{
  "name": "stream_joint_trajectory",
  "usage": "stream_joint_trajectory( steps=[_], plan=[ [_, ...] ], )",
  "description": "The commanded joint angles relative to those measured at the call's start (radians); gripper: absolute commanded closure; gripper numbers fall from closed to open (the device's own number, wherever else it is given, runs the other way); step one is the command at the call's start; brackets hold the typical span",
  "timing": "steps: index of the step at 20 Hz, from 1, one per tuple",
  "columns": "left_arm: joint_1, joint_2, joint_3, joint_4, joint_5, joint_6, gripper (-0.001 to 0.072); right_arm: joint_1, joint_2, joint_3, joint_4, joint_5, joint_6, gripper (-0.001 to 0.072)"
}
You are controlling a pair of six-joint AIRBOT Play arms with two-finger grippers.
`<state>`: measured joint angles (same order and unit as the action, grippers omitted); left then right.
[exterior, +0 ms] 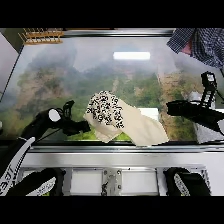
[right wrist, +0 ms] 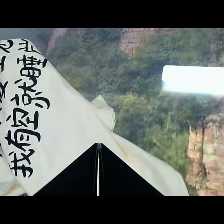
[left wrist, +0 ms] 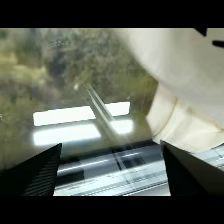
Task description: Fold the clothes and pants, and hang the long-sleeved shirts on hangers.
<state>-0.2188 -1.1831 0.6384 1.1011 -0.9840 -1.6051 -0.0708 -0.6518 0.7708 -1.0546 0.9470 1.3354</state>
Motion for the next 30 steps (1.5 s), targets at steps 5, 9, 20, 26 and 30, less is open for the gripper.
stream_joint_trajectory(
  steps=[5,9,20,26,30],
  plan=[
    [-0.215,-0.183,0.111,-0.057,0.068,-0.019,0.0036,0.000,0.000,0.001,0.000,0.001,0.001,0.0703],
    [-0.269,-0.227,0.161,-0.055,0.034,-0.026,0.0035,0.000,0.000,0.001,0.000,0.001,0.000,0.0703],
    [-0.209,-0.140,0.164,-0.047,0.019,-0.003,0.0699,-0.142,0.000,-0.050,-0.335,0.204,0.425,0.0702],
    [-0.116,-0.057,0.164,-0.047,0.019,0.012,0.0699,-0.348,-0.032,-0.333,-0.273,0.306,0.494,0.0277],
    [-0.117,-0.058,0.164,-0.047,0.028,0.027,0.0699,-0.295,-0.062,-0.428,-0.158,0.231,0.496,0.0311]
  ],
)
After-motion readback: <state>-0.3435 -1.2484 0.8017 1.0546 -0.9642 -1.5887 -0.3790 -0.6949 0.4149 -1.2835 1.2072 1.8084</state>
